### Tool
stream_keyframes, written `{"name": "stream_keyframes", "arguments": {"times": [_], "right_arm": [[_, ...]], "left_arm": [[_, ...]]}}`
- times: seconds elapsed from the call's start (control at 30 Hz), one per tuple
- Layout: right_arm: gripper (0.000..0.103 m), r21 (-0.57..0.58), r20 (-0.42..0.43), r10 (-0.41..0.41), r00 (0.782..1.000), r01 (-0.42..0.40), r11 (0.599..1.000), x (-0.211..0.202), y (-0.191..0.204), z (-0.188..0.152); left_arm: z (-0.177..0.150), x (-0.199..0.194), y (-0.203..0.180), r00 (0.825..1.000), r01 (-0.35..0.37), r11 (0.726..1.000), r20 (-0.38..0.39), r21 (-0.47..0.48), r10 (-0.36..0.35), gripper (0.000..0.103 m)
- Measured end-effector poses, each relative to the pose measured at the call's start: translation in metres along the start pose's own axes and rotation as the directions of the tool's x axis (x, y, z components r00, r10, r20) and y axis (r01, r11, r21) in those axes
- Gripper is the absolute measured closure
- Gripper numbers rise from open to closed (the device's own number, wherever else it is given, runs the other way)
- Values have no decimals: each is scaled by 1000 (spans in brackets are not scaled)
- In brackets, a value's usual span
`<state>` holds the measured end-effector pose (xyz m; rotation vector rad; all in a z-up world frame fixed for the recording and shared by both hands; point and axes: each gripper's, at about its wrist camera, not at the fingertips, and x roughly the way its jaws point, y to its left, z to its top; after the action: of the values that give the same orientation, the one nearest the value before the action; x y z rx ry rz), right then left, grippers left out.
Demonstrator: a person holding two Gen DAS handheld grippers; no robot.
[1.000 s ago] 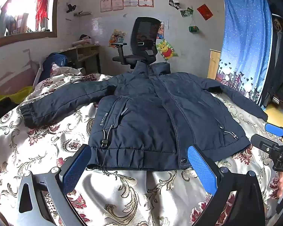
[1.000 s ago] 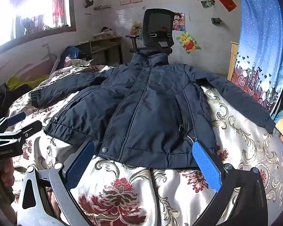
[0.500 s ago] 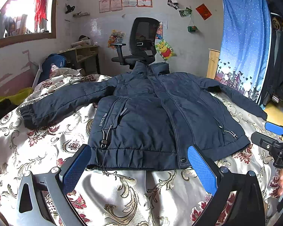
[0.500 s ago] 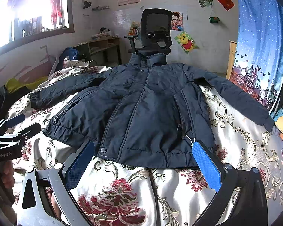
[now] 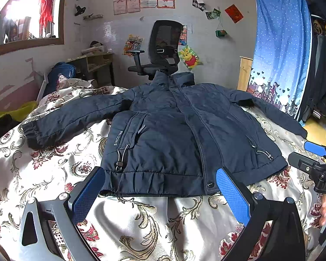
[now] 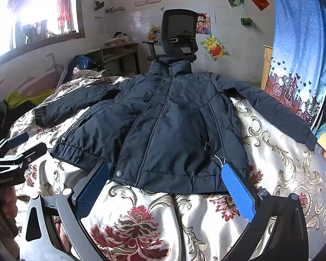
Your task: Fold large clothes
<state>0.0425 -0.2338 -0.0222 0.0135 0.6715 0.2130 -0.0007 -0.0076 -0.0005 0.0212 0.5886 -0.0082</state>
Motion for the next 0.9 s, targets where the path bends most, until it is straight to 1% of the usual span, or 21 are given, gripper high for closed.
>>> {"name": "stream_keyframes", "arguments": {"times": [0.9], "right_arm": [[1, 8, -5, 4, 1000, -4, 1000, 2, -2, -1]], "left_arm": [[0, 0, 0, 1000, 0, 1000, 0, 2, 0, 0]]}}
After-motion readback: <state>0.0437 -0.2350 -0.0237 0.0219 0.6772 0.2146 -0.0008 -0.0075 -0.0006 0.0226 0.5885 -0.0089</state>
